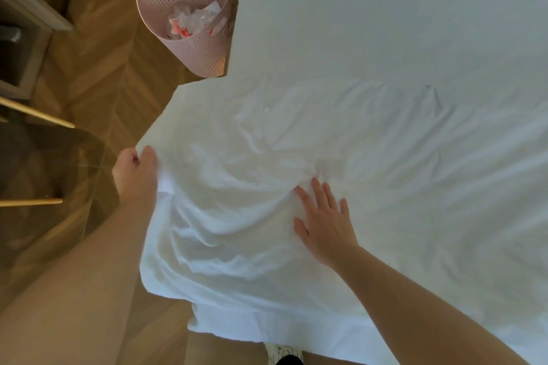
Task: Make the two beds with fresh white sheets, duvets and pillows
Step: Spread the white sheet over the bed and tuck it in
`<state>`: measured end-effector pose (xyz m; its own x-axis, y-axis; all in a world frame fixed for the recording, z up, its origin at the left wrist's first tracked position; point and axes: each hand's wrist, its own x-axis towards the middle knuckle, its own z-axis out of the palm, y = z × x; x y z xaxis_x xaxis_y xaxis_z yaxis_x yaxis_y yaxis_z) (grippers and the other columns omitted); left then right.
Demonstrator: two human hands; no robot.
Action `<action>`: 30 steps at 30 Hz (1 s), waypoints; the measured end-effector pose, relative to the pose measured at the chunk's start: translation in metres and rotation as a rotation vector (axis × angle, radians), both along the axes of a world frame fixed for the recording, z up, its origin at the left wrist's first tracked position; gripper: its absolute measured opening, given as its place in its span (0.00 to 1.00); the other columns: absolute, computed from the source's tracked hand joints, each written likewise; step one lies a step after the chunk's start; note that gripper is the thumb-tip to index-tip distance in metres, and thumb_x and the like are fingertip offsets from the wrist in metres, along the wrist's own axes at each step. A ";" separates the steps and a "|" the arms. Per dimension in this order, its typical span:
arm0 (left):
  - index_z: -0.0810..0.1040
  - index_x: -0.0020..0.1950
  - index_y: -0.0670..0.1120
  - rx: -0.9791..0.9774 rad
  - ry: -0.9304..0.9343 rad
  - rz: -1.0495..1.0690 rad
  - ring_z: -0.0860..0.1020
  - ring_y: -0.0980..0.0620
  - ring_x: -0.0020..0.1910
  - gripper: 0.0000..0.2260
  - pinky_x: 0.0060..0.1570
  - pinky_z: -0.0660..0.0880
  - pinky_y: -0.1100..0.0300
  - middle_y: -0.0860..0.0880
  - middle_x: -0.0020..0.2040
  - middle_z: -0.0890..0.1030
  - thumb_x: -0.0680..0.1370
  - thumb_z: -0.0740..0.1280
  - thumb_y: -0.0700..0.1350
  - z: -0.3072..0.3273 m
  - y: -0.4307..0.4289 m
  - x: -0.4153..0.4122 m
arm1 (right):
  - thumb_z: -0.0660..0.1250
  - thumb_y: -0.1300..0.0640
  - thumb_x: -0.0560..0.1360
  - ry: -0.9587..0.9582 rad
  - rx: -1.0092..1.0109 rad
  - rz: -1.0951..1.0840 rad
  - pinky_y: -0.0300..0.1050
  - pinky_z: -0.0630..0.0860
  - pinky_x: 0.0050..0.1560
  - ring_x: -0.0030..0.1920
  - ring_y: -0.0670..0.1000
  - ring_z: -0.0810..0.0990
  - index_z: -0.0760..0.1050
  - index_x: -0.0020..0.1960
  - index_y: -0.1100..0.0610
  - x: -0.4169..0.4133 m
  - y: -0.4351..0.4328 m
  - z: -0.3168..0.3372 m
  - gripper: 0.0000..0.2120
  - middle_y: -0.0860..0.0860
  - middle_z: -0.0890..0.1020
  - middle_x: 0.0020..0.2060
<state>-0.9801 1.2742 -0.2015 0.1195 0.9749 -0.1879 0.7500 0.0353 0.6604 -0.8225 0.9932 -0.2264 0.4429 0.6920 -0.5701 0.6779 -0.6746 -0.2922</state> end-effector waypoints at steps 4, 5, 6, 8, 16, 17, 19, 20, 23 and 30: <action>0.71 0.61 0.41 -0.289 0.096 -0.143 0.75 0.47 0.49 0.15 0.48 0.70 0.54 0.46 0.51 0.75 0.82 0.61 0.51 0.010 -0.002 -0.026 | 0.51 0.45 0.82 0.026 -0.032 -0.010 0.62 0.51 0.75 0.79 0.56 0.44 0.43 0.80 0.48 0.002 -0.001 0.005 0.30 0.53 0.43 0.79; 0.68 0.68 0.42 -0.383 0.088 -0.119 0.74 0.45 0.56 0.19 0.53 0.70 0.53 0.48 0.57 0.74 0.81 0.62 0.51 0.014 -0.009 -0.031 | 0.51 0.45 0.82 0.037 -0.037 -0.010 0.62 0.52 0.75 0.79 0.56 0.45 0.43 0.80 0.48 0.001 0.000 0.008 0.30 0.53 0.44 0.79; 0.65 0.72 0.43 -0.463 0.090 -0.077 0.73 0.44 0.60 0.22 0.57 0.68 0.51 0.47 0.61 0.73 0.81 0.63 0.51 0.014 -0.014 -0.037 | 0.51 0.45 0.82 0.050 -0.037 -0.013 0.62 0.52 0.75 0.79 0.56 0.45 0.43 0.80 0.48 -0.001 0.001 0.010 0.30 0.53 0.44 0.79; 0.65 0.73 0.43 -0.624 0.120 -0.029 0.73 0.43 0.61 0.22 0.57 0.69 0.49 0.45 0.63 0.73 0.81 0.63 0.51 0.010 -0.024 -0.047 | 0.52 0.45 0.82 0.073 -0.027 -0.029 0.61 0.54 0.75 0.79 0.57 0.46 0.43 0.80 0.48 -0.004 0.002 0.015 0.30 0.54 0.45 0.79; 0.73 0.61 0.40 -0.180 0.743 -0.029 0.77 0.35 0.53 0.17 0.54 0.75 0.43 0.36 0.54 0.78 0.84 0.52 0.50 -0.013 -0.049 -0.062 | 0.52 0.48 0.82 0.013 0.023 -0.003 0.63 0.50 0.76 0.79 0.56 0.42 0.43 0.80 0.48 -0.011 -0.006 0.016 0.30 0.53 0.41 0.79; 0.72 0.64 0.39 -0.182 0.731 -0.025 0.77 0.34 0.55 0.16 0.54 0.74 0.43 0.35 0.56 0.78 0.83 0.54 0.47 -0.012 -0.053 -0.059 | 0.52 0.48 0.82 0.000 0.021 0.020 0.64 0.49 0.75 0.79 0.57 0.41 0.42 0.80 0.48 -0.012 -0.009 0.015 0.30 0.53 0.40 0.79; 0.66 0.69 0.37 -0.200 0.617 -0.009 0.75 0.33 0.59 0.17 0.57 0.72 0.43 0.34 0.61 0.75 0.82 0.55 0.42 -0.012 -0.058 -0.039 | 0.51 0.47 0.83 -0.055 0.018 0.040 0.65 0.48 0.75 0.79 0.58 0.39 0.41 0.80 0.47 -0.004 -0.016 0.012 0.30 0.53 0.38 0.79; 0.64 0.70 0.37 -0.188 0.558 0.018 0.74 0.33 0.60 0.17 0.58 0.72 0.43 0.34 0.62 0.74 0.83 0.55 0.42 -0.012 -0.059 -0.027 | 0.51 0.47 0.83 -0.068 0.011 0.035 0.66 0.49 0.75 0.79 0.58 0.39 0.40 0.80 0.47 0.002 -0.017 0.011 0.30 0.53 0.38 0.79; 0.65 0.67 0.42 -0.140 0.318 0.076 0.75 0.34 0.57 0.17 0.57 0.73 0.44 0.36 0.61 0.75 0.82 0.50 0.49 -0.013 -0.055 0.007 | 0.51 0.47 0.83 -0.075 0.005 0.005 0.67 0.49 0.74 0.78 0.58 0.38 0.39 0.80 0.46 0.016 -0.013 0.009 0.31 0.53 0.36 0.79; 0.59 0.75 0.50 -0.057 0.200 -0.160 0.69 0.42 0.68 0.33 0.67 0.66 0.41 0.47 0.71 0.67 0.75 0.62 0.63 -0.005 -0.004 0.070 | 0.50 0.45 0.83 -0.171 0.068 0.043 0.69 0.47 0.74 0.78 0.59 0.37 0.38 0.79 0.46 0.047 0.020 0.012 0.31 0.53 0.36 0.79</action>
<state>-0.9105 1.2702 -0.2066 0.2266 0.9338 -0.2769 0.8643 -0.0617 0.4992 -0.7759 1.0135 -0.2146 0.4985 0.7466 -0.4405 0.7492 -0.6267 -0.2143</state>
